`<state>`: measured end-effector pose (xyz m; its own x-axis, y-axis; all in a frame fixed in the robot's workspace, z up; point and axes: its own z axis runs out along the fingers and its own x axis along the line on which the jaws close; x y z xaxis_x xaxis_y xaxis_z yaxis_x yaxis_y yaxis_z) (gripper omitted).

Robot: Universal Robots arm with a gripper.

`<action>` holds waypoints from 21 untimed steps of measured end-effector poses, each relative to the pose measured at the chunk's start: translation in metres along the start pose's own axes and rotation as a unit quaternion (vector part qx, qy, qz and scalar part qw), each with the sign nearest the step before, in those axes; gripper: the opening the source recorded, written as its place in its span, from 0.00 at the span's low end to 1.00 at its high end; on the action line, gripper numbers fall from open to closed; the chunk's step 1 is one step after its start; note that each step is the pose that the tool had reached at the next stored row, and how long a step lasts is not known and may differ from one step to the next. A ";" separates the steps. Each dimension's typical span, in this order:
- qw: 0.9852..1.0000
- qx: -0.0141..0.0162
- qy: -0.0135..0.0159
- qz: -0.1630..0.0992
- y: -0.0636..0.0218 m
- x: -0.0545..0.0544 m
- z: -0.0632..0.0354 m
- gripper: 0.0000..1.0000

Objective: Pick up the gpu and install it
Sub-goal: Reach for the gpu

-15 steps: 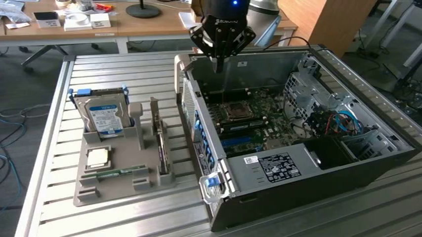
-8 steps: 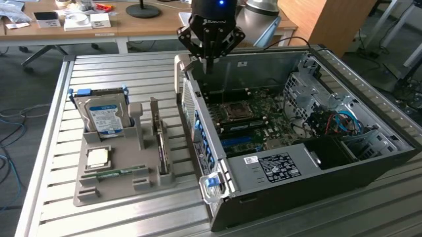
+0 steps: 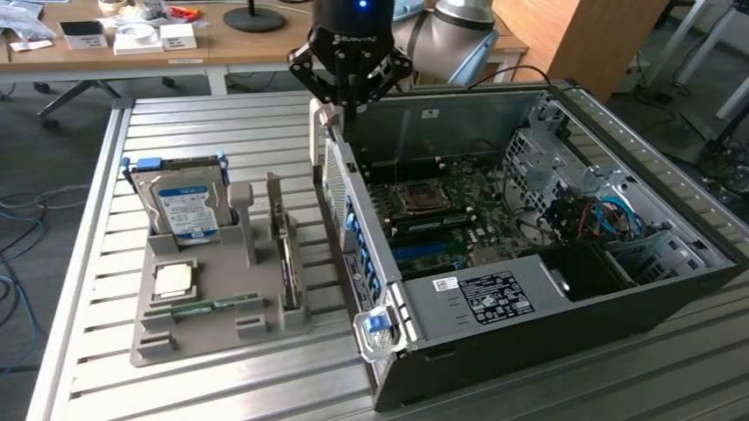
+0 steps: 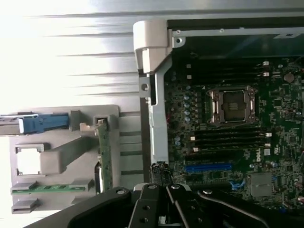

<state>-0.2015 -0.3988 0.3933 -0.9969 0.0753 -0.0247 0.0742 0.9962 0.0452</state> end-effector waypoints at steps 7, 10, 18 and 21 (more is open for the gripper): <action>1.000 0.000 0.000 0.000 -0.0019 0.025 -0.0007 0.11; 1.000 0.000 -0.001 0.000 -0.0027 0.037 -0.0009 0.11; 1.000 0.000 -0.001 0.000 -0.0039 0.052 -0.0013 0.11; 1.000 0.000 -0.001 0.000 -0.0039 0.052 -0.0013 0.11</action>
<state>-0.2540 -0.3988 0.3931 -0.9968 0.0752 -0.0262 0.0740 0.9962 0.0453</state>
